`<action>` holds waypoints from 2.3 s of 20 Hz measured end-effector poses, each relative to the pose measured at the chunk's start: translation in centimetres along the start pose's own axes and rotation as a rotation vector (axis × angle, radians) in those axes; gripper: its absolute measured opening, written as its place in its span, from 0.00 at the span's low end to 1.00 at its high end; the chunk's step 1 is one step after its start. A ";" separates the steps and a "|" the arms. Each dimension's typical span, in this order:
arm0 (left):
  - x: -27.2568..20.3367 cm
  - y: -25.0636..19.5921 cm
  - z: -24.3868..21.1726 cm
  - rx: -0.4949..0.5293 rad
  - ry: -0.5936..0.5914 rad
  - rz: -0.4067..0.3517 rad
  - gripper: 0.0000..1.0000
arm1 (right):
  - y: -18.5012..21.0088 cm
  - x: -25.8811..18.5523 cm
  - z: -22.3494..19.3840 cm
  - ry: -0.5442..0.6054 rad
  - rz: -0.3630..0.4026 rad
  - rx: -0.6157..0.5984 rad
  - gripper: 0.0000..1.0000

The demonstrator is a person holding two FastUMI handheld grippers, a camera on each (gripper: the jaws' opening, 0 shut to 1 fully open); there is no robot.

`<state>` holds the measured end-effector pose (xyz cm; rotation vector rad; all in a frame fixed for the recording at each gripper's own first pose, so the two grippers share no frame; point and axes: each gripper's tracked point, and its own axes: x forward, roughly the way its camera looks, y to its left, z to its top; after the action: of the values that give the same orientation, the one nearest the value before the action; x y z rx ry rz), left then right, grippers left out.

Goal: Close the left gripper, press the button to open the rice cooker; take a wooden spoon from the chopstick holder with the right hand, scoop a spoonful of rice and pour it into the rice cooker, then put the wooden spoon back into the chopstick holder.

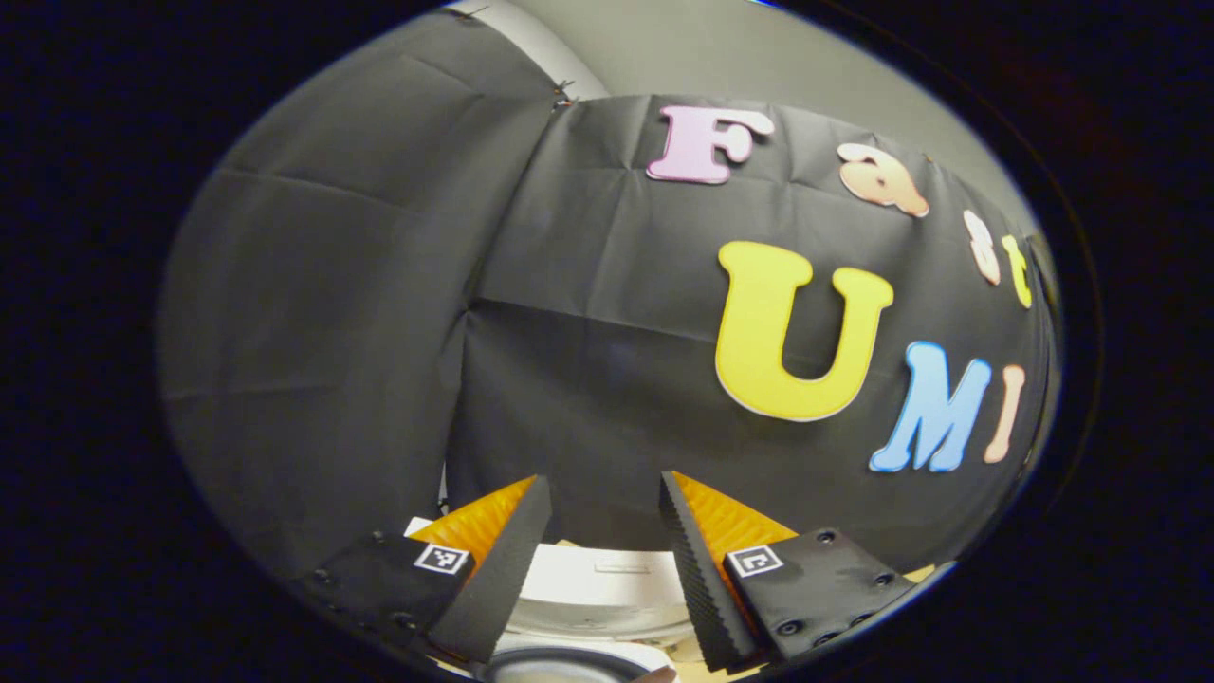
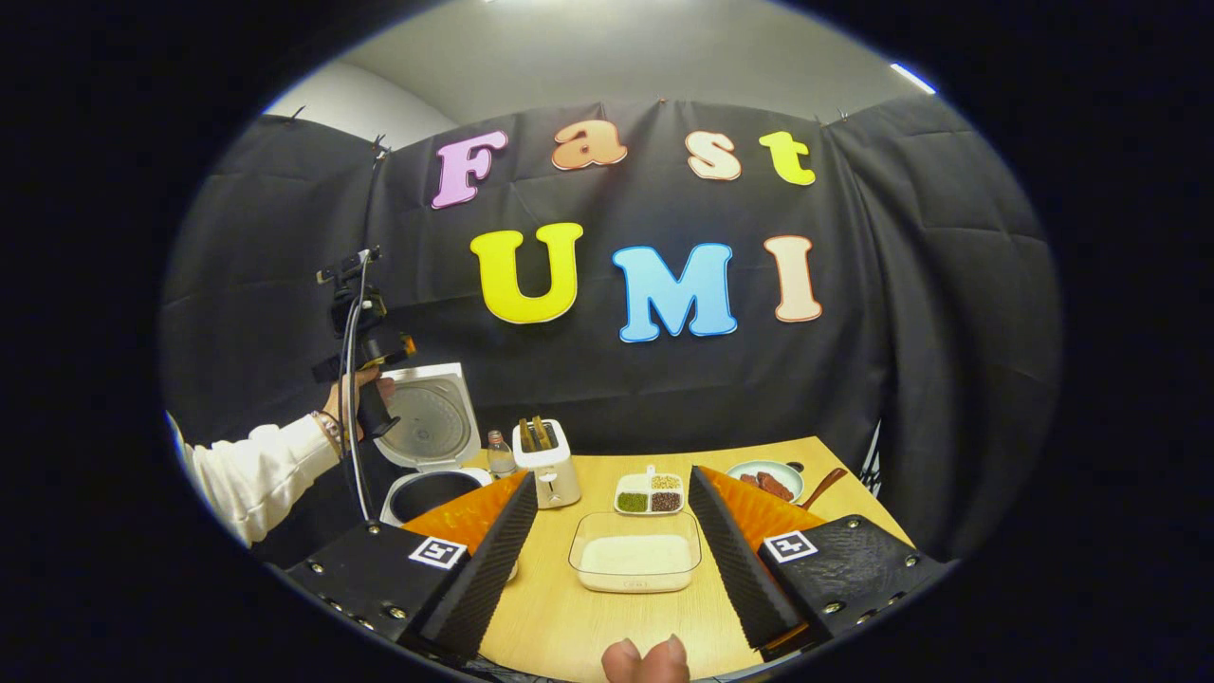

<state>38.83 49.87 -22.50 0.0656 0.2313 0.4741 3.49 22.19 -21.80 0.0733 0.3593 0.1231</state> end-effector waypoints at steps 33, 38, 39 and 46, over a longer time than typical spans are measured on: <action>-21.0 0.1 -24.6 0.189 0.366 -0.021 0.83 | 1.8 -3.0 -5.5 0.098 0.027 0.123 0.98; -22.2 -0.1 -27.9 0.216 0.346 -0.019 0.86 | 2.0 -3.1 -5.8 0.107 0.032 0.123 0.98; -22.2 -0.2 -27.6 0.224 0.311 -0.030 0.86 | 2.1 -3.2 -5.8 0.108 0.034 0.126 0.98; -23.5 -1.4 -27.1 0.189 0.371 -0.109 0.89 | 1.7 -3.3 -5.3 0.091 0.039 0.126 0.98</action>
<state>12.73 38.03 -44.21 0.1489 0.6412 0.3517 -1.58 23.67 -25.43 0.1995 0.4566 0.1424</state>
